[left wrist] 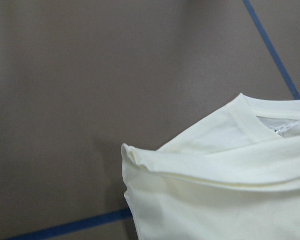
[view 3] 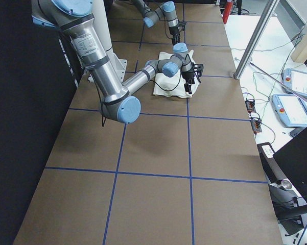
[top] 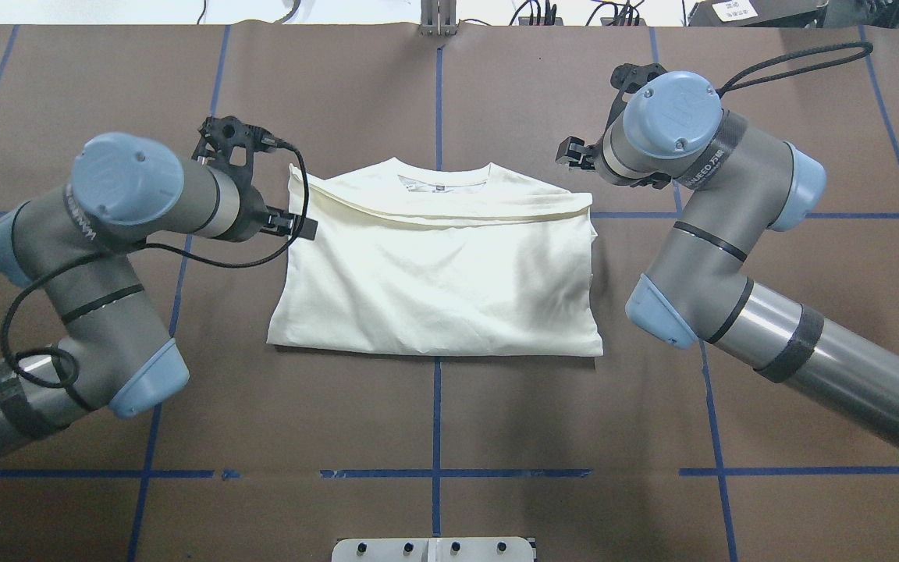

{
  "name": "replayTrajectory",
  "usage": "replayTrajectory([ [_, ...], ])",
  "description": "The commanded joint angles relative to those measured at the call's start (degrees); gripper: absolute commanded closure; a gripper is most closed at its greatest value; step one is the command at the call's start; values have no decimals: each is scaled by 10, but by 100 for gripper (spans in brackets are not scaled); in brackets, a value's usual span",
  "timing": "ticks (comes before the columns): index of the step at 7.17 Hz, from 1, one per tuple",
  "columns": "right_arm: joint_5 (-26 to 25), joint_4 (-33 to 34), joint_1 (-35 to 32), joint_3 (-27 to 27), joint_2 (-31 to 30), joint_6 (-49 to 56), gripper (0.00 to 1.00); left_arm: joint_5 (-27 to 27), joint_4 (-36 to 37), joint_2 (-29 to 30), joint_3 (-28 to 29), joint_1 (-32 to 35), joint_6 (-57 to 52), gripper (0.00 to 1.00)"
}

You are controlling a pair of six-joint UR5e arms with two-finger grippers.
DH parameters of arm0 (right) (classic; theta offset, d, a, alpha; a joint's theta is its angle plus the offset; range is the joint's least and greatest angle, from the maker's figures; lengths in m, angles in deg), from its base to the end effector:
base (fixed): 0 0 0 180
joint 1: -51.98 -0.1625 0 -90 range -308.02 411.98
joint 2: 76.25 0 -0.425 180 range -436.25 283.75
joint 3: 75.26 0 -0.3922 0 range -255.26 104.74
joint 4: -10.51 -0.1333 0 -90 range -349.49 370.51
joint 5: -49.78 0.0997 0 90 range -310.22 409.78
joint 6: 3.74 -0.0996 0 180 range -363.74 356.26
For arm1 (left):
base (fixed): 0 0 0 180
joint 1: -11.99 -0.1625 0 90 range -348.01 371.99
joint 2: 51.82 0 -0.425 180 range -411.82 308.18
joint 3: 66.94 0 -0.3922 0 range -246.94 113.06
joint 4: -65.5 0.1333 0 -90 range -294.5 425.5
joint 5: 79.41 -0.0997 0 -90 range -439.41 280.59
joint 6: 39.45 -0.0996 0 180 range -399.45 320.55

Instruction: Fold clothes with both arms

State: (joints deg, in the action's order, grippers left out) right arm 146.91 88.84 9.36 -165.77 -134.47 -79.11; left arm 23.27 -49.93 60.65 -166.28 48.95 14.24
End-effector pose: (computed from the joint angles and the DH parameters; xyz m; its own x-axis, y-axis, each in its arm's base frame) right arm -0.4301 -0.5601 0.3162 0.6662 0.2725 0.6942 -0.4550 0.8861 0.0889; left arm 0.4375 -0.4687 0.3172 0.6084 0.2652 -0.7480 0.0978 0.9103 0.4023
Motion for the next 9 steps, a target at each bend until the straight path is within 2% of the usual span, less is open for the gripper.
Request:
replayTrajectory([
  [1, 2, 0, -1, -3, -1, 2, 0, -25, -95, -85, -31, -59, 75, 27],
  [2, 1, 0, -1, -3, -1, 0, 0, -49, -113, -97, -31, -86, 107, 32],
  [5, -1, 0, 0, -6, -2, -5, 0, -51, -113, -97, -22, -108, 116, 32],
  [6, -1, 0, -1, -6, -2, -5, 0, -51, -113, -97, -22, -113, 117, 44],
  [8, -1, 0, 0, -6, -3, -5, 0, -52, -113, -97, -21, -116, 117, 95],
  [9, -1, 0, 0, -6, -3, -6, 0, -70, -113, -97, -21, -117, 116, 100],
])
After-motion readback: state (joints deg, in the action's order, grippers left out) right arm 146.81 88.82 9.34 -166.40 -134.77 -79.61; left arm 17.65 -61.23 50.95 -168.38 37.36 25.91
